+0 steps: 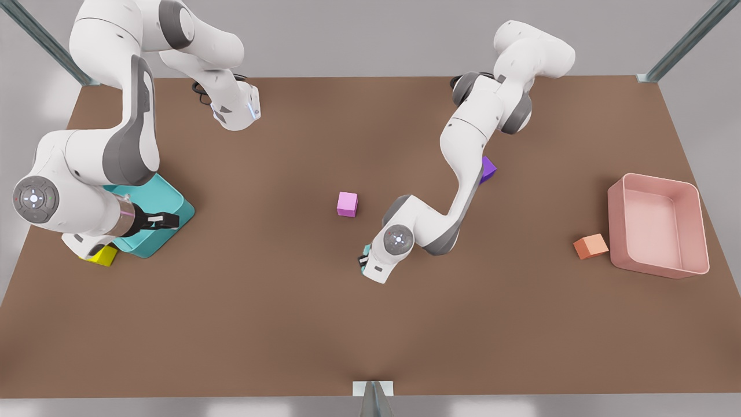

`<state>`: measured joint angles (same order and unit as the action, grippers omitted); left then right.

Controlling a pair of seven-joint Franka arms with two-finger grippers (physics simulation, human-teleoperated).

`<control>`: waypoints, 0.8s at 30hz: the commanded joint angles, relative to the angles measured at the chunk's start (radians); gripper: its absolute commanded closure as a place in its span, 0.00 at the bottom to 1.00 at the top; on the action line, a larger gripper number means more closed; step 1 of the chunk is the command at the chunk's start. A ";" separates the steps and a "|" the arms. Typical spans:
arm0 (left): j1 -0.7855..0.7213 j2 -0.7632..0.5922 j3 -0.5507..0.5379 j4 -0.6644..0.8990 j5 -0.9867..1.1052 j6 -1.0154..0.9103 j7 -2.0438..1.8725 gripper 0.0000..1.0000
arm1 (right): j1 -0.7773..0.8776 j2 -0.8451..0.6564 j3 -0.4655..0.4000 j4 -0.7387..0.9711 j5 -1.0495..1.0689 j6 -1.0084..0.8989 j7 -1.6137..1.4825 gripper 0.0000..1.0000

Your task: Stack the two blue cubes on top of each other

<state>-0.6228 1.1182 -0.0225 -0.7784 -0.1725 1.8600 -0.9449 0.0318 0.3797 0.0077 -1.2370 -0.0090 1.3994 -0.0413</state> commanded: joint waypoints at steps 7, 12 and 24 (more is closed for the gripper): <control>0.000 -0.005 0.000 0.001 -0.008 0.022 -0.104 0.00 | -0.001 -0.001 0.000 0.001 0.000 0.001 -0.019 0.00; 0.002 -0.009 0.000 -0.001 -0.010 0.013 -0.104 0.00 | 0.000 -0.001 0.000 0.002 -0.005 0.001 -0.019 0.00; 0.256 -0.440 0.058 -0.002 0.114 -0.562 0.336 0.00 | 0.000 0.008 -0.002 0.028 -0.023 0.000 -0.009 0.00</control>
<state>-0.4008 0.7336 0.0330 -0.7806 -0.1133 1.6196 -0.9625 0.0322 0.3893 0.0061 -1.2086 -0.0311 1.3997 -0.0522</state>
